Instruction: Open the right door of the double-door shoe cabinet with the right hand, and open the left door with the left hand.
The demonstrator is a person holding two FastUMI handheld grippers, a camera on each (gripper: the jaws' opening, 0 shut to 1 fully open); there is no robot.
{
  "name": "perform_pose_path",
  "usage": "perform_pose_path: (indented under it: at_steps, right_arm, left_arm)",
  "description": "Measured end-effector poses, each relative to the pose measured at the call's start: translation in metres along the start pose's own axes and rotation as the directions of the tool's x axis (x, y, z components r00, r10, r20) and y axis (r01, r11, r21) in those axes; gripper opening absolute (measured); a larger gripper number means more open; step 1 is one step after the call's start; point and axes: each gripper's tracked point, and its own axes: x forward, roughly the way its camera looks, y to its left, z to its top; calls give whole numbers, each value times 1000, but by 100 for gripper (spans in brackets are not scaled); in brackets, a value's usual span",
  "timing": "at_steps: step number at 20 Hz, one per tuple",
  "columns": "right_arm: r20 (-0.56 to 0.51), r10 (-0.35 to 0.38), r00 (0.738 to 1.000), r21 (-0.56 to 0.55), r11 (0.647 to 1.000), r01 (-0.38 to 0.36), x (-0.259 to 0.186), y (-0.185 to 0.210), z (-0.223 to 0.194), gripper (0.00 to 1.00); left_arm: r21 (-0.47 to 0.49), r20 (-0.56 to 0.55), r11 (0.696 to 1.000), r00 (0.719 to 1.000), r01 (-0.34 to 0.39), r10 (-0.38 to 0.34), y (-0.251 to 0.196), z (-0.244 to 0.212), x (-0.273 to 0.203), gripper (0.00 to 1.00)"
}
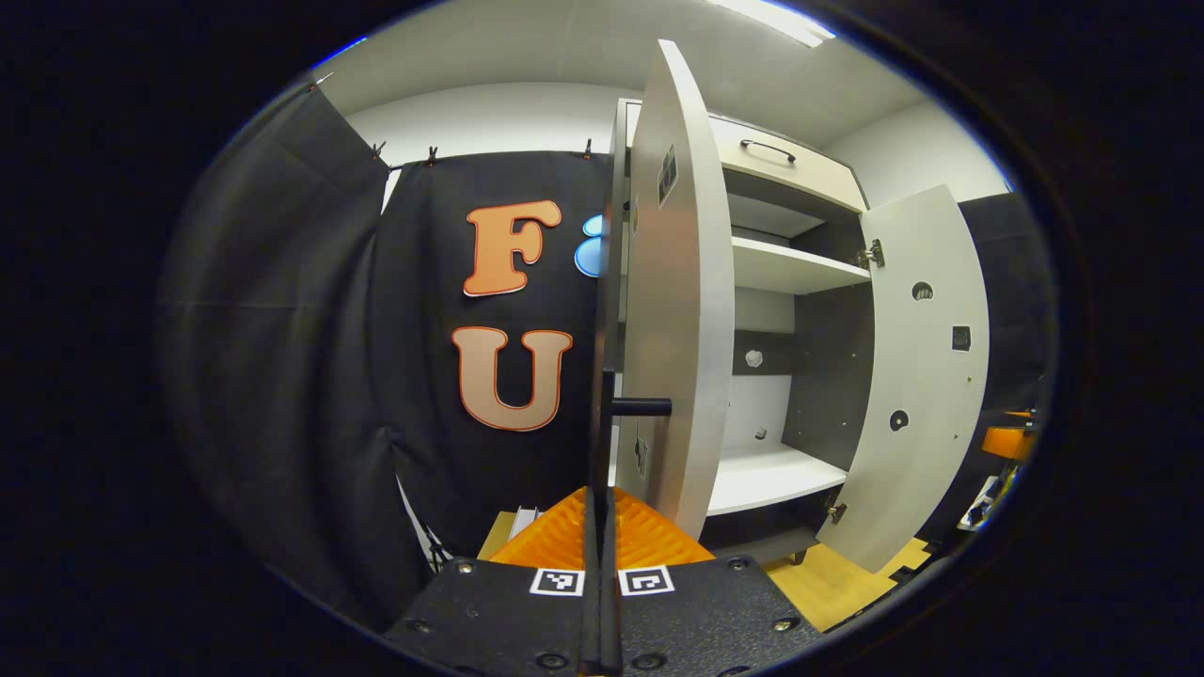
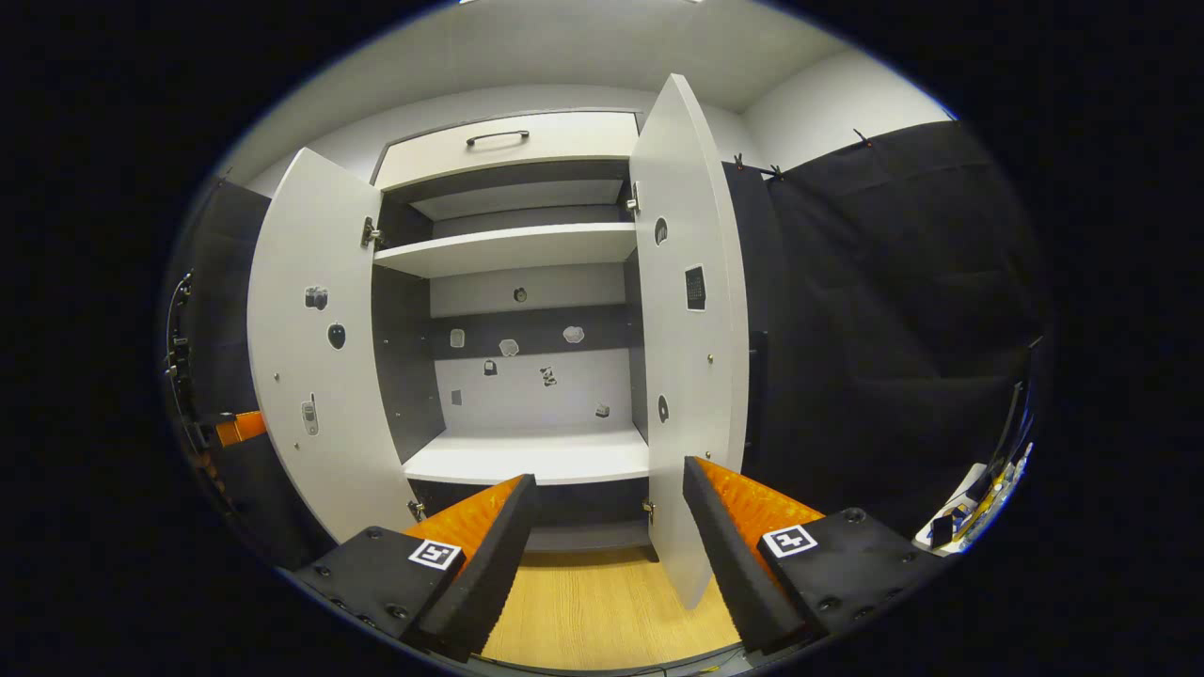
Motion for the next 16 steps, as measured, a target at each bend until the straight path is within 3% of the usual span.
perform_pose_path:
  at_steps: [7, 8, 9, 10, 11, 12, 16]
  right_arm:
    - [-6, 5, 1000, -27, 1000, -5, 6, -23, 6, 93]
    - [-2, 6, 1000, -31, 1000, -6, 7, -27, 8, 100]
    - [1, 7, 1000, -34, 999, -7, 7, -31, 10, 100]
    - [5, 11, 1000, -37, 999, -11, 7, -34, 13, 93]
    - [8, 14, 1000, -41, 999, -14, 7, -37, 15, 93]
    - [10, 14, 1000, -44, 999, -14, 7, -41, 16, 93]
    - [18, 16, 1000, -47, 999, -15, 7, -55, 20, 93]
  left_arm:
    - [-58, -20, 998, 1000, -22, 21, -14, 1, -14, 0]
    - [-59, -29, 998, 999, -24, 23, -15, 1, -18, 0]
    - [-59, -30, 998, 999, -25, 24, -17, 2, -22, 1]
    - [-58, -28, 998, 999, -26, 24, -19, 3, -23, 1]
    - [-57, -24, 998, 999, -28, 26, -20, 5, -24, 8]
    - [-62, -18, 998, 999, -31, 30, -22, 7, -26, 3]
    - [-82, -2, 996, 999, -40, 40, -31, 12, -33, 8]
